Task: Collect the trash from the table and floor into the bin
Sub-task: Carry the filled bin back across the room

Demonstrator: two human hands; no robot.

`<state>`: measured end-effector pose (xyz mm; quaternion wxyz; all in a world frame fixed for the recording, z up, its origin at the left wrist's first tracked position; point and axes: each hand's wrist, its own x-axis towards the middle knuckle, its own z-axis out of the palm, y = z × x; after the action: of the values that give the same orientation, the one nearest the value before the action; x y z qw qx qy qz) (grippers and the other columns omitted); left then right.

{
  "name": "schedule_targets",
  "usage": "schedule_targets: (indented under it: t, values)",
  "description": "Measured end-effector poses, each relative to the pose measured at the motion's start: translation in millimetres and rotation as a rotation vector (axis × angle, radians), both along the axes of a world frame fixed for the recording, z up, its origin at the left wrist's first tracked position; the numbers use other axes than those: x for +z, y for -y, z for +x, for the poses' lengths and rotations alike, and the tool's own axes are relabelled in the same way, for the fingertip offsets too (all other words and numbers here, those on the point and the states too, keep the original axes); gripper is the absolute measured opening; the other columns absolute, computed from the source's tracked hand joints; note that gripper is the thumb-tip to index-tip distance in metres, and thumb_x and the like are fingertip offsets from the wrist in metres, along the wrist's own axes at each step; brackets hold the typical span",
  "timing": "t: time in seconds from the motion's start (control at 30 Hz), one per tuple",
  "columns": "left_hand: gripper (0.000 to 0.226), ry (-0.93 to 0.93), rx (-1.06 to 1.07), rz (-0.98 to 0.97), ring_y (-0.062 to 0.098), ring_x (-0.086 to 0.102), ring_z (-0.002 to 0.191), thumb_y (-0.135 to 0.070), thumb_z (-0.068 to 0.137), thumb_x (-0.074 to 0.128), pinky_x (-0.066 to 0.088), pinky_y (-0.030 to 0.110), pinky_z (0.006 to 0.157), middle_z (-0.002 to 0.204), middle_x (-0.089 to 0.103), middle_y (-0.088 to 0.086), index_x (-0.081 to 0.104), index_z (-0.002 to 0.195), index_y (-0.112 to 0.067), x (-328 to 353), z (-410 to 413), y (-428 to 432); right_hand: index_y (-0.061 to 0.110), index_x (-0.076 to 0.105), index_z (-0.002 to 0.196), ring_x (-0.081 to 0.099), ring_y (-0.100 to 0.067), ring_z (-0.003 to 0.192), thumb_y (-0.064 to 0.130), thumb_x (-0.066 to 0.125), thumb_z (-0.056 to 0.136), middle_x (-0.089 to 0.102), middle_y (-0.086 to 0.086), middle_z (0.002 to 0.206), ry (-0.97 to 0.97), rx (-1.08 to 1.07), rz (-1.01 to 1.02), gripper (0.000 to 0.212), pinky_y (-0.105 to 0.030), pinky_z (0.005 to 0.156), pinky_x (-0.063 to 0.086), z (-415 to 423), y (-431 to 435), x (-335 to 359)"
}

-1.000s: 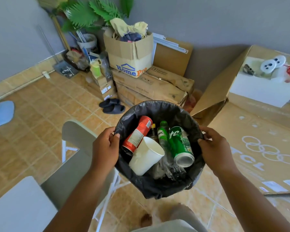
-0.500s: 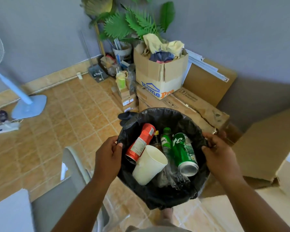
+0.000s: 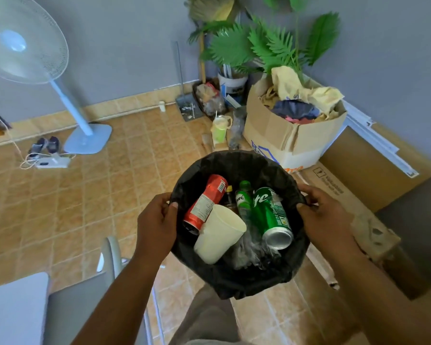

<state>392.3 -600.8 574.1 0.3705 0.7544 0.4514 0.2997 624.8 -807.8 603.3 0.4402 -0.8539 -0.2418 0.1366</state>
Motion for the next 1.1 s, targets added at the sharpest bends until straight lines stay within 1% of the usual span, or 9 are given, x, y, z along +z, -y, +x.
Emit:
schedule_targets:
  t: [0.1,0.23,0.33,0.4,0.47,0.67,0.87,0.97,1.1]
  values:
    - [0.015,0.01,0.032,-0.005,-0.006,0.057,0.074,-0.018,0.093,0.056,0.039,0.008,0.057,0.072,0.062,-0.008,0.06,0.099,-0.032,-4.6,19.0,-47.0,0.032,0.066,0.114,0.063,-0.017,0.078,0.005,0.061,0.084,0.061,0.012,0.082,0.015,0.038,-0.006,0.041,-0.031,0.074,0.046,28.1,-55.9,-2.8]
    - [0.015,0.013,0.09,-0.062,0.002,0.057,0.074,-0.019,0.093,0.056,0.04,0.014,0.059,0.072,0.062,-0.004,0.061,0.099,-0.031,-3.6,41.0,-113.3,0.03,0.064,0.119,0.062,-0.014,0.086,0.007,0.059,0.086,0.06,0.013,0.09,0.013,0.09,-0.051,0.041,-0.034,0.083,0.048,59.3,-137.4,-0.2]
    - [0.015,0.005,0.139,-0.077,-0.001,0.058,0.075,-0.019,0.093,0.056,0.041,0.016,0.059,0.073,0.063,-0.006,0.06,0.098,-0.032,-0.3,49.6,-161.6,0.039,0.063,0.111,0.063,-0.011,0.081,0.008,0.059,0.085,0.061,0.017,0.086,0.0,0.127,-0.035,0.041,-0.033,0.077,0.049,73.7,-198.1,4.4]
    - [0.015,0.005,0.161,-0.085,-0.002,0.058,0.074,-0.019,0.093,0.057,0.041,0.019,0.059,0.072,0.063,-0.006,0.06,0.098,-0.033,2.3,53.0,-196.0,0.044,0.061,0.105,0.062,-0.002,0.076,0.006,0.058,0.085,0.062,0.018,0.082,-0.003,0.149,-0.014,0.043,-0.027,0.07,0.047,81.2,-238.8,6.2]
    - [0.015,0.009,0.192,-0.076,0.0,0.057,0.072,-0.019,0.093,0.057,0.041,0.021,0.058,0.07,0.062,-0.003,0.06,0.098,-0.033,6.1,54.8,-228.3,0.037,0.064,0.109,0.06,0.005,0.075,0.004,0.059,0.085,0.062,0.021,0.082,-0.005,0.167,0.003,0.042,-0.018,0.066,0.042,86.5,-278.9,9.5]
    - [0.017,0.04,0.346,-0.108,0.007,0.057,0.064,-0.02,0.093,0.057,0.042,0.021,0.055,0.067,0.061,0.0,0.06,0.098,-0.036,9.8,45.7,-308.6,0.026,0.065,0.122,0.064,-0.018,0.092,0.005,0.06,0.086,0.068,0.001,0.104,-0.009,0.327,-0.007,0.042,-0.034,0.085,0.05,95.2,-395.0,12.8]
    - [0.017,0.05,0.552,-0.144,0.009,0.059,0.066,-0.023,0.093,0.056,0.049,0.032,0.06,0.07,0.064,0.0,0.059,0.098,-0.039,-0.1,24.4,-377.2,0.037,0.063,0.112,0.063,-0.013,0.09,0.009,0.06,0.086,0.067,0.009,0.098,-0.021,0.515,-0.015,0.039,-0.029,0.08,0.049,95.2,-523.3,1.4]
    - [0.016,0.055,0.674,-0.155,0.01,0.059,0.066,-0.024,0.093,0.056,0.049,0.034,0.06,0.071,0.064,0.001,0.059,0.098,-0.04,-7.7,16.2,-408.7,0.037,0.064,0.109,0.062,-0.004,0.085,0.007,0.06,0.085,0.063,0.018,0.091,-0.003,0.612,-0.003,0.038,-0.014,0.072,0.045,92.0,-589.5,-9.4]
    - [0.018,0.044,0.814,-0.167,0.012,0.058,0.066,-0.024,0.094,0.056,0.049,0.035,0.057,0.073,0.064,0.004,0.057,0.098,-0.041,-3.0,6.6,-444.8,0.031,0.064,0.12,0.063,-0.018,0.092,0.01,0.059,0.088,0.066,0.004,0.102,-0.032,0.762,-0.034,0.038,-0.034,0.083,0.051,83.4,-674.8,-14.5]
